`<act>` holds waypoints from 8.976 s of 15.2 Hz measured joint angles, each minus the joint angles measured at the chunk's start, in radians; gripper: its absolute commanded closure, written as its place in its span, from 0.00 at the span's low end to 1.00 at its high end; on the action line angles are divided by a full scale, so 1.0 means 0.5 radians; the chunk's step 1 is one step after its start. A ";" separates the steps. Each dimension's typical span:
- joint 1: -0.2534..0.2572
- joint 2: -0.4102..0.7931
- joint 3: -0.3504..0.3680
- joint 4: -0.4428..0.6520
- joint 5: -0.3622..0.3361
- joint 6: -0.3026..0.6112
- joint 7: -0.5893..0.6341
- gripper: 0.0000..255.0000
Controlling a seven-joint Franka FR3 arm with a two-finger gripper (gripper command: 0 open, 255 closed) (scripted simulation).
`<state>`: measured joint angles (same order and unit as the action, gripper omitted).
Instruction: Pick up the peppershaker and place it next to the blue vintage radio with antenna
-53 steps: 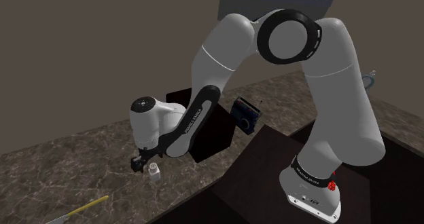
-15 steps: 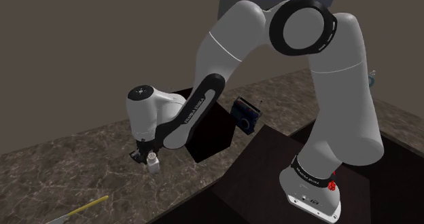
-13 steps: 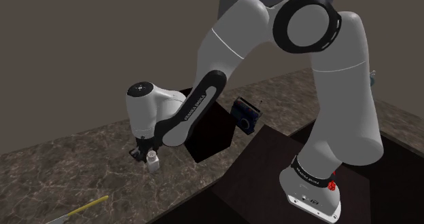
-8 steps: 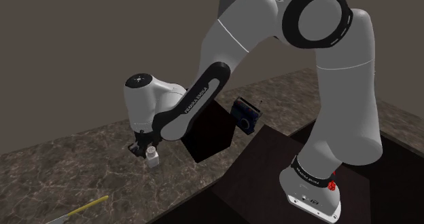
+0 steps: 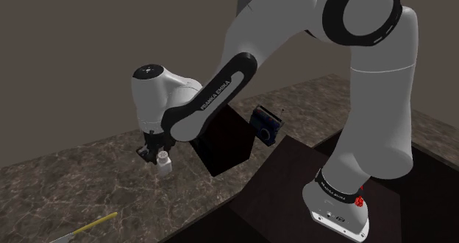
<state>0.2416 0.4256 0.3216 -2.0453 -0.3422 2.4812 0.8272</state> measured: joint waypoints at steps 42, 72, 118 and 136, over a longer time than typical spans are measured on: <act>-0.377 -0.785 -0.043 -0.119 0.498 -0.554 -0.787 1.00; -1.096 -0.605 -0.752 0.117 0.693 -0.552 -2.324 1.00; -1.311 0.279 -0.797 0.244 0.868 0.198 -2.706 1.00; -1.340 0.690 -0.752 0.360 0.906 0.494 -2.732 1.00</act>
<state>-0.4282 0.7708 -0.0545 -1.8653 0.1110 2.7279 -0.5388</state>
